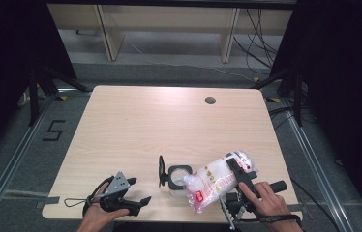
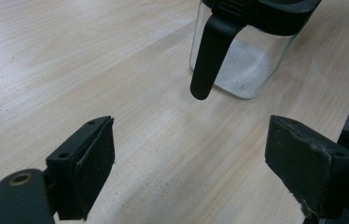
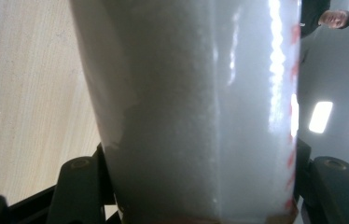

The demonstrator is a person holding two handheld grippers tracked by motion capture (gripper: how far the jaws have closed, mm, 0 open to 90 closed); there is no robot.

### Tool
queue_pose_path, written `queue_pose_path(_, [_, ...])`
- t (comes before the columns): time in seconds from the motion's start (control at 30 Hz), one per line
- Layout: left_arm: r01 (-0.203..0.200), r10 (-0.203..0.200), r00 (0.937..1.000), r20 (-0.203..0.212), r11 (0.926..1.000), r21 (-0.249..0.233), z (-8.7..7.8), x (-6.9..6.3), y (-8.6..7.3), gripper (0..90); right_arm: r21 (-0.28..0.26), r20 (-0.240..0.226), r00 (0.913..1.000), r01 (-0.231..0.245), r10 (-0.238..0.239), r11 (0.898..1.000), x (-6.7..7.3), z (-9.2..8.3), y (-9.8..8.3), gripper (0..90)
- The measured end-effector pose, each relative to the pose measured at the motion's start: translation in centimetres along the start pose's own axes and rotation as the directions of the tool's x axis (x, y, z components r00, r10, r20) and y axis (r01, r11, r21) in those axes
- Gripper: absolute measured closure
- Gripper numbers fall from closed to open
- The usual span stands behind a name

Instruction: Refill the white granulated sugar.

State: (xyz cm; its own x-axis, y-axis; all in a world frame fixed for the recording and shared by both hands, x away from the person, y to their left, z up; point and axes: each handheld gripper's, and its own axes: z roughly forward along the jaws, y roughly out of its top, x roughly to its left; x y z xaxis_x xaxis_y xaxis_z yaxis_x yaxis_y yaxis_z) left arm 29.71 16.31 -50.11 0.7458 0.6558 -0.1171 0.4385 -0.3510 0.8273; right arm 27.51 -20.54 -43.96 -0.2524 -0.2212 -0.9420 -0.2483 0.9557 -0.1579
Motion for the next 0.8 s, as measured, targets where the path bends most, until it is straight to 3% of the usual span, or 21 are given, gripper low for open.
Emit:
queue_pose_path(0.1, [-0.001, 0.001, 1.0, 0.0, 1.0, 0.0, -0.01, 0.01, 0.0, 15.4, -0.008, 0.0, 0.9992, 0.039, -0.039, 0.999, -0.27, 0.04, 0.08, 39.0])
queue_pose_path(0.27, [-0.005, 0.005, 1.0, 0.0, 1.0, -0.004, 0.07, 0.0, -0.01, 15.4, -0.013, 0.004, 0.9991, 0.043, -0.043, 0.999, -0.28, 0.08, 0.05, 39.0])
queue_pose_path(0.33, [0.001, -0.001, 1.0, -0.003, 1.0, -0.006, 0.06, -0.03, -0.02, 15.4, 0.012, -0.005, 0.9997, -0.024, 0.024, 1.0, 0.12, -0.08, 0.03, 39.0])
queue_pose_path(0.37, [0.0, 0.0, 1.0, 0.0, 1.0, 0.0, 0.01, 0.0, 0.0, 15.4, -0.009, 0.0, 0.9991, 0.042, -0.042, 0.999, -0.33, 0.04, 0.1, 39.0])
queue_pose_path(0.6, [-0.001, 0.001, 1.0, -0.005, 1.0, 0.001, -0.01, -0.04, 0.0, 15.4, 0.005, -0.015, 0.9991, 0.041, -0.041, 0.999, -0.34, -0.08, 0.08, 39.0])
queue_pose_path(0.8, [0.0, 0.0, 1.0, 0.0, 1.0, -0.001, 0.0, -0.01, 0.0, 15.4, -0.021, 0.028, 0.9984, 0.049, -0.048, 0.999, -0.35, 0.03, 0.06, 39.1])
